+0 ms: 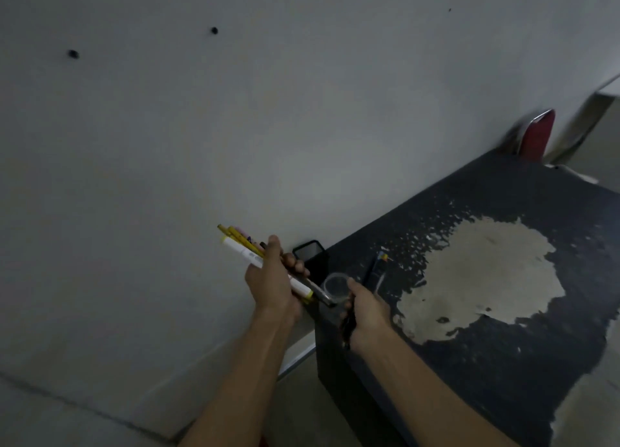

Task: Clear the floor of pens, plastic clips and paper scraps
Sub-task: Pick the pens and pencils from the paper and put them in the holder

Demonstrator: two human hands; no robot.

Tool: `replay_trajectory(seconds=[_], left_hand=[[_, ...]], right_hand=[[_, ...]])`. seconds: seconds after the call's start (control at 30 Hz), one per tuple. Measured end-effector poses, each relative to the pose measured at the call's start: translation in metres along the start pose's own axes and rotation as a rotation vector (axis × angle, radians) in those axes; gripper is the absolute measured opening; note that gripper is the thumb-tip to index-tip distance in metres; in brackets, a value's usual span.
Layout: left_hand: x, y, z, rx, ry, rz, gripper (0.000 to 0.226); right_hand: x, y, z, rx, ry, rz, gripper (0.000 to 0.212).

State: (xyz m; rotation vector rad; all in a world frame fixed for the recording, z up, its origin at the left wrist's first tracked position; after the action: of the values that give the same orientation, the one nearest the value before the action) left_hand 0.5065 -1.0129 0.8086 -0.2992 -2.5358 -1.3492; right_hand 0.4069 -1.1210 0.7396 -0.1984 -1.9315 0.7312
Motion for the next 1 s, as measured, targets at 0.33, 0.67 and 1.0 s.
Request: replay_trajectory(seconds=[0.33, 0.67, 1.0], left_hand=[[-0.063, -0.027, -0.054, -0.028, 0.008, 0.025, 0.021], [-0.123, -0.036, -0.05, -0.371, 0.218, -0.557, 0.029], [-0.185, -0.111, -0.047, -0.539, 0.228, -0.699, 0.05]], right_hand=[[-0.062, -0.047, -0.093, -0.077, -0.038, -0.008, 0.022], [-0.127, -0.095, -0.089, 0.077, -0.036, 0.121, 0.022], [-0.184, -0.105, -0.081, 0.189, -0.095, 0.189, 0.02]])
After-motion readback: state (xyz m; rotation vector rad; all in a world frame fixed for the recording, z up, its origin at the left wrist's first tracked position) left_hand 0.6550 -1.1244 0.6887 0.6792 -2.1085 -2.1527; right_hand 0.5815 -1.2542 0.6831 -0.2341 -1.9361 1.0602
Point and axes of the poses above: each hand's wrist, its own x-axis away from the middle knuckle, its own z-axis out of the back of the hand, y = z × x, the point moved 6 cm from there along -x, towards the middle knuckle, and after that the axes turned 5 degrees about -z, right-handed, at the moved point
